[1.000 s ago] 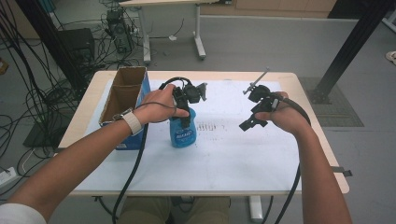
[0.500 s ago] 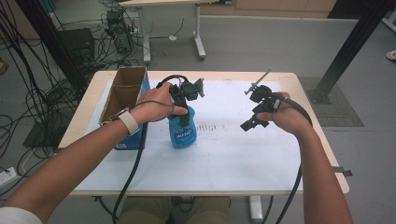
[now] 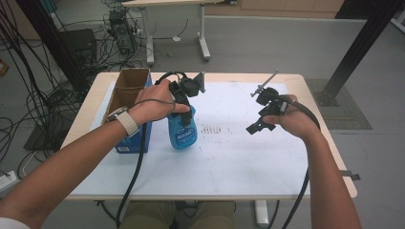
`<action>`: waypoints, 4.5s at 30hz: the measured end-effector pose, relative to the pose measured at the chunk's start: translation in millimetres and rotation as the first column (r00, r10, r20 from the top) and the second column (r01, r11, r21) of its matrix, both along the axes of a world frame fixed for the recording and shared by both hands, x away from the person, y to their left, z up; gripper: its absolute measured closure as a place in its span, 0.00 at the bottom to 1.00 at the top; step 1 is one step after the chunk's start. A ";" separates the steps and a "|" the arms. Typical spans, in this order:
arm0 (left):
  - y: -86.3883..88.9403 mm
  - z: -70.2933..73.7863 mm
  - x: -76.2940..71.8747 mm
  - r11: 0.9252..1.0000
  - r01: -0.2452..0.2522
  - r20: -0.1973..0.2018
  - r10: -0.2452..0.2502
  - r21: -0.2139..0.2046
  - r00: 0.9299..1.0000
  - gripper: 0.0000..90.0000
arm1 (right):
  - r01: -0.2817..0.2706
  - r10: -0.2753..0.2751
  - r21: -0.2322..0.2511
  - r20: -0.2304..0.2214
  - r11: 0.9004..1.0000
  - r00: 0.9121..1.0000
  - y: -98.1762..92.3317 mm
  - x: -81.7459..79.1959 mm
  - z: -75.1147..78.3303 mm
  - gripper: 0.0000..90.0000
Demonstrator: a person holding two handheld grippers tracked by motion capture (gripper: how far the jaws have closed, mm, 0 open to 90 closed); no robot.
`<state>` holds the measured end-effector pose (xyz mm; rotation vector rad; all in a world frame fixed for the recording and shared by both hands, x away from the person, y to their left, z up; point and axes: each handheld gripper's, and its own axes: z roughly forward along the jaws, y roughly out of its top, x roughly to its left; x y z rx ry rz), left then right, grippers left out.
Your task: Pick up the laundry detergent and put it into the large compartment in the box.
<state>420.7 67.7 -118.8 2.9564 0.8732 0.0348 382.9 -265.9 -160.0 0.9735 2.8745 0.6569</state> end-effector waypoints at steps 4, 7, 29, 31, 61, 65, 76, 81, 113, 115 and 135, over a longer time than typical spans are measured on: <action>1.9 7.3 -1.4 1.000 -0.029 0.004 0.029 -0.006 1.000 0.42 | 0.000 0.000 -0.002 0.003 1.000 1.000 0.1 -0.9 2.0 0.11; 2.9 12.6 -1.8 0.999 -0.053 0.003 0.053 -0.010 0.999 0.42 | -0.001 0.001 -0.004 0.006 1.000 1.000 0.7 -1.7 3.6 0.11; 4.7 58.3 -4.8 0.978 -0.209 0.013 0.208 0.013 0.978 0.42 | -0.005 0.005 0.003 0.033 1.000 0.999 -4.8 -11.2 8.5 0.11; 5.3 62.6 -5.3 0.976 -0.219 0.015 0.219 0.011 0.976 0.42 | -0.005 0.005 0.007 0.036 1.000 0.999 -5.5 -12.8 8.9 0.11; 17.4 120.0 -16.1 0.924 -0.382 -0.014 0.382 0.006 0.924 0.42 | -0.028 0.028 0.007 0.055 1.000 0.998 -4.9 -14.3 11.8 0.11; 20.4 124.9 -16.2 0.913 -0.407 -0.016 0.407 0.008 0.913 0.42 | -0.033 0.034 -0.004 0.054 0.999 0.998 -3.3 -13.1 11.4 0.11; 29.3 138.1 -14.5 0.886 -0.463 -0.019 0.463 0.007 0.886 0.42 | -0.048 0.048 0.001 0.059 0.999 0.997 -4.5 -9.5 11.8 0.11; 37.1 144.6 -13.9 0.870 -0.492 -0.022 0.492 -0.013 0.870 0.42 | -0.057 0.056 0.003 0.060 0.998 0.997 -4.6 -6.7 11.3 0.11; 106.7 176.3 -6.6 0.722 -0.690 -0.021 0.690 -0.045 0.723 0.42 | -0.084 0.084 0.009 0.052 0.996 0.995 -2.0 11.7 7.5 0.11; 108.6 176.5 -6.1 0.714 -0.699 -0.016 0.699 -0.042 0.715 0.42 | -0.085 0.084 0.009 0.052 0.996 0.995 -2.0 12.0 7.5 0.11; 139.9 177.0 0.4 0.644 -0.764 -0.015 0.764 -0.036 0.645 0.42 | -0.076 0.075 0.010 0.052 0.997 0.996 -4.7 12.2 8.1 0.11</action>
